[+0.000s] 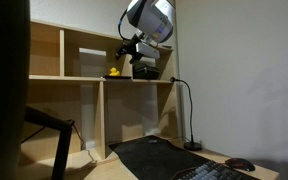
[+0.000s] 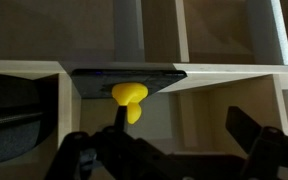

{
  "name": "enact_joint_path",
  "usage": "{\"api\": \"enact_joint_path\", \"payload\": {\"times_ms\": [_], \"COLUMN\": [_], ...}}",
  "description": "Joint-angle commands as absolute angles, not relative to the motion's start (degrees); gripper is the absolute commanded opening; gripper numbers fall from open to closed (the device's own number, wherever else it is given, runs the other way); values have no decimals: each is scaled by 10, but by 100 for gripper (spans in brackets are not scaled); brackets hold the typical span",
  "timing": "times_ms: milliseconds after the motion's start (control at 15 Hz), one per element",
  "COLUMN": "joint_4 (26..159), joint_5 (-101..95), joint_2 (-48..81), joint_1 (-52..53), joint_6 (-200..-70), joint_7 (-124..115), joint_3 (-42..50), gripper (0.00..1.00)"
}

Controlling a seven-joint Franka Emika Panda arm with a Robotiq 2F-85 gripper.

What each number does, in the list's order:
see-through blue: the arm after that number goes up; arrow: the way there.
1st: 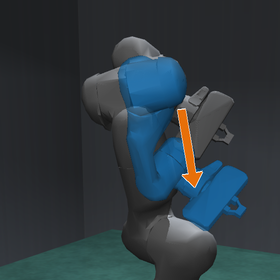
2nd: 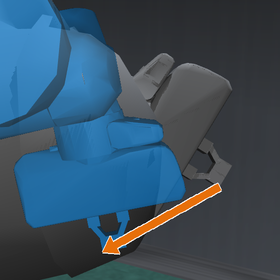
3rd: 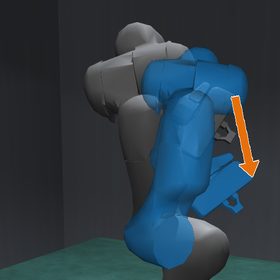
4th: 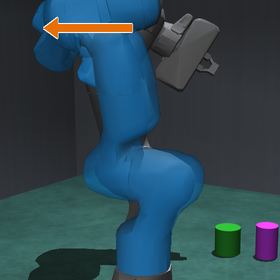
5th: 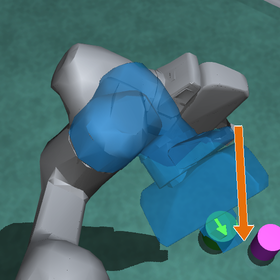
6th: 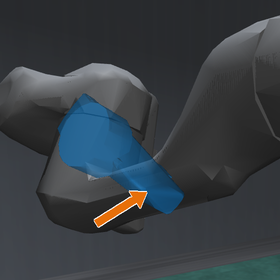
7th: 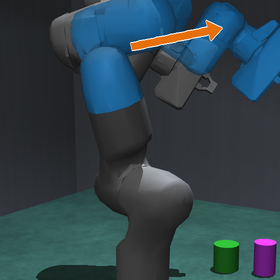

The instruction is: Pick the duck from the top cabinet and put it on the desk

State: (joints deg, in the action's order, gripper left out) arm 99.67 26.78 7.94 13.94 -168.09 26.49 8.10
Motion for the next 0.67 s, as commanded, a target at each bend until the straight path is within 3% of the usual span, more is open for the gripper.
{"api": "enact_joint_path", "payload": {"times_ms": [0,600], "joint_4": [933,703], "joint_5": [282,258], "joint_2": [146,324], "joint_1": [132,131], "joint_6": [-1688,-1678], "joint_7": [260,203], "joint_3": [80,116], "gripper": [100,100]}}
